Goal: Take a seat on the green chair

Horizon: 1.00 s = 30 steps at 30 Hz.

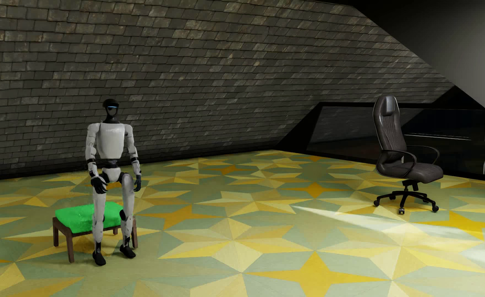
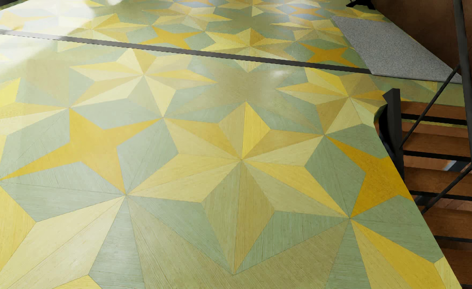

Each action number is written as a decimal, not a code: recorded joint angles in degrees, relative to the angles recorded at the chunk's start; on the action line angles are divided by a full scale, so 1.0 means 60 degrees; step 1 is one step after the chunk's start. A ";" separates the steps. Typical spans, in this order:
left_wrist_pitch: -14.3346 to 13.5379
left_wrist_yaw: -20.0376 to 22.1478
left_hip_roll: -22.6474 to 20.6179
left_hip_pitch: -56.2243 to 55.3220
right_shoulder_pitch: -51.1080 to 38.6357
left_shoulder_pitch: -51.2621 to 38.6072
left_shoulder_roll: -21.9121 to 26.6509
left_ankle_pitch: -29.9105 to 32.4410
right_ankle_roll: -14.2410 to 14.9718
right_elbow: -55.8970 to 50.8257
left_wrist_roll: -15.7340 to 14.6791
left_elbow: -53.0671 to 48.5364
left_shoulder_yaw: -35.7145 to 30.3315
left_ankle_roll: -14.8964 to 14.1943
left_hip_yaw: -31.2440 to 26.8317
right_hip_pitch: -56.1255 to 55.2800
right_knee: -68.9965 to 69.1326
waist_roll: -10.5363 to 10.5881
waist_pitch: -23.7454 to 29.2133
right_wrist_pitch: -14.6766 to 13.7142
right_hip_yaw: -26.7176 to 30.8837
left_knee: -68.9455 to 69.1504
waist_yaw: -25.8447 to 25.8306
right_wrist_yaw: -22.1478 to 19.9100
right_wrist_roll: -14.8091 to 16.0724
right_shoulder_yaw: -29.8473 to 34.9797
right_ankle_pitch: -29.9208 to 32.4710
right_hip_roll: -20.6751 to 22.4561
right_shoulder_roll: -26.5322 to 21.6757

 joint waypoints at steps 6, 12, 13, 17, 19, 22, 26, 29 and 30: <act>-0.0125 -0.0438 0.0022 0.0087 -0.0550 -0.0330 0.1817 0.0004 0.0016 -0.0133 0.0667 -0.0395 -0.0217 -0.0024 0.0122 0.0065 0.0021 0.0027 0.0015 -0.0388 -0.0122 -0.0005 0.0024 0.0331 -0.0676 0.0309 -0.0018 0.0005 -0.1338; 0.0329 0.0880 0.0065 0.0203 -0.0559 -0.0223 0.1805 -0.0073 0.0000 0.1901 0.0006 0.1045 0.0266 -0.0053 0.0228 0.0105 0.0040 -0.0010 -0.0096 -0.0164 -0.0117 -0.0004 0.0027 -0.1776 0.0288 -0.0347 -0.0026 0.0039 -0.1305; 0.0265 0.0775 0.0066 0.0212 -0.0462 -0.0123 0.1776 -0.0083 0.0015 0.1770 0.0068 0.0903 0.0279 -0.0058 0.0234 0.0164 -0.0022 -0.0010 -0.0115 -0.0222 -0.0113 -0.0005 0.0028 -0.1602 0.0161 -0.0302 -0.0024 0.0032 -0.1327; 0.0068 0.0437 0.0051 0.0193 -0.0093 0.0089 0.1351 -0.0078 0.0031 0.1008 0.0359 0.0345 0.0146 -0.0046 0.0210 0.0144 -0.0025 -0.0015 -0.0115 -0.0443 -0.0111 -0.0004 0.0021 -0.1014 -0.0230 -0.0184 -0.0007 0.0016 -0.1135; 0.0073 0.0353 0.0033 0.0181 -0.0045 0.0050 0.1012 -0.0060 0.0039 0.0864 0.0378 0.0248 -0.0007 -0.0031 0.0202 0.0121 -0.0011 -0.0025 -0.0059 -0.0442 -0.0119 -0.0003 0.0018 -0.0852 -0.0191 -0.0139 0.0020 -0.0001 -0.0886; 0.0195 0.0062 0.0003 0.0148 -0.0165 -0.0114 0.0607 0.0024 0.0005 0.0657 0.0273 -0.0009 -0.0349 0.0026 0.0176 -0.0006 0.0181 -0.0018 0.0182 -0.0188 -0.0082 0.0002 0.0003 -0.0663 0.0018 0.0051 0.0027 -0.0010 -0.0594; 0.0244 -0.0616 -0.0051 -0.0187 -0.0697 -0.0762 0.0777 0.0030 -0.0060 -0.0044 0.0238 -0.0554 -0.0877 0.0137 0.0117 -0.0413 0.0798 -0.0019 0.0848 0.0115 -0.0044 0.0514 -0.0027 -0.0163 0.0122 0.0546 0.0036 -0.0036 -0.0572; 0.0105 -0.1162 -0.0061 -0.0893 -0.1357 -0.1444 0.1054 -0.0072 -0.0075 -0.0595 0.0601 -0.1109 -0.1583 0.0210 -0.0045 -0.1335 0.2023 0.0011 0.1429 0.0175 0.0044 0.1382 -0.0082 -0.0077 -0.0161 0.1256 -0.0175 -0.0121 -0.0694; 0.0041 -0.1279 -0.0054 -0.1188 -0.1654 -0.1714 0.1142 -0.0109 -0.0017 -0.0798 0.0675 -0.1290 -0.1780 0.0210 -0.0106 -0.1772 0.2563 0.0012 0.1696 0.0116 0.0094 0.1716 -0.0079 -0.0034 -0.0228 0.1520 -0.0262 -0.0183 -0.0779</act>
